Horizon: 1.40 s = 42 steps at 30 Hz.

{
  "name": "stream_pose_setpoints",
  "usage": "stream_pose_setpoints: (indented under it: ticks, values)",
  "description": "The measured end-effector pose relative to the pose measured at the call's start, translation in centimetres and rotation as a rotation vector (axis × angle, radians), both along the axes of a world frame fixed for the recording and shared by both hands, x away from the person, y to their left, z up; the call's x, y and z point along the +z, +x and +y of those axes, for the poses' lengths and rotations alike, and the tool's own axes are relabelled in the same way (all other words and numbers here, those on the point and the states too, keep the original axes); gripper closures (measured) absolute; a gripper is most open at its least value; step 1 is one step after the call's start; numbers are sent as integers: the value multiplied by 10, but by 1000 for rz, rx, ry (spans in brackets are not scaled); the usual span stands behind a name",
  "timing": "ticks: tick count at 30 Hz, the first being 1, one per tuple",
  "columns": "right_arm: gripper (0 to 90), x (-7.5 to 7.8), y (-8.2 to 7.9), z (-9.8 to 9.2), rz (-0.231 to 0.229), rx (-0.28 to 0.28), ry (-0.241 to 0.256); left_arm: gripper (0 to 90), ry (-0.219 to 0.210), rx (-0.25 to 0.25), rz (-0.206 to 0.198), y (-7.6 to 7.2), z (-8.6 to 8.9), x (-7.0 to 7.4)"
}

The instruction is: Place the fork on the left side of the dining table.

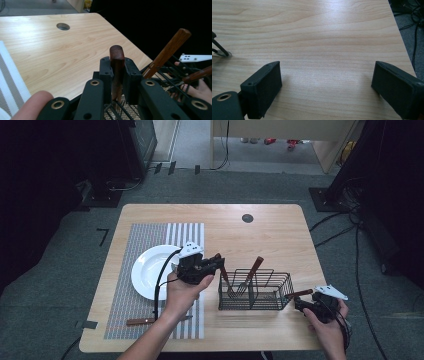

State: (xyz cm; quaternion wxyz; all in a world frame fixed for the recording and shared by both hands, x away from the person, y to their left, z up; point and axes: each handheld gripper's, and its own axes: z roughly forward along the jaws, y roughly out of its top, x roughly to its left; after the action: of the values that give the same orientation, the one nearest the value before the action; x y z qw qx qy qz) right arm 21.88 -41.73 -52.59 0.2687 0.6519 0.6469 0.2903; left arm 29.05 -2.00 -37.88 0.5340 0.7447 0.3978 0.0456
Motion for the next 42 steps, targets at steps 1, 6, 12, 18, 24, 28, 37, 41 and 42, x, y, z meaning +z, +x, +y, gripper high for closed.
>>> stream_pose_setpoints:
  ticks: [1, 6, 12, 18, 24, 28, 37, 41, 42]
  values:
    - [87, 0, 0, 0, 0, 0, 0, 822, -8, -9, -4, 0, 1, 1]
    - [87, 0, 0, 0, -1, 1, -1, 824, -40, -20, -15, 0, 5, 5]
    - [87, 0, 0, 0, -1, 1, -1, 826, -73, -26, -34, -2, 13, 16]
    - [87, 0, 0, 0, -1, 1, -1, 827, -72, -42, -75, -5, 17, 27]
    - [87, 0, 0, 0, 0, 0, 0, 827, -115, -57, -100, -8, 23, 42]
    - [87, 0, 0, 0, -1, 2, -1, 827, -141, -60, -117, -11, 28, 55]
    - [87, 0, 0, 0, 0, 0, -1, 828, -156, -46, -185, -11, 44, 77]
    - [87, 0, 0, 0, 0, 0, -1, 827, -190, -18, -188, -5, 54, 83]
    - [87, 0, 0, 0, 0, 0, -1, 827, -190, -18, -188, -5, 54, 83]
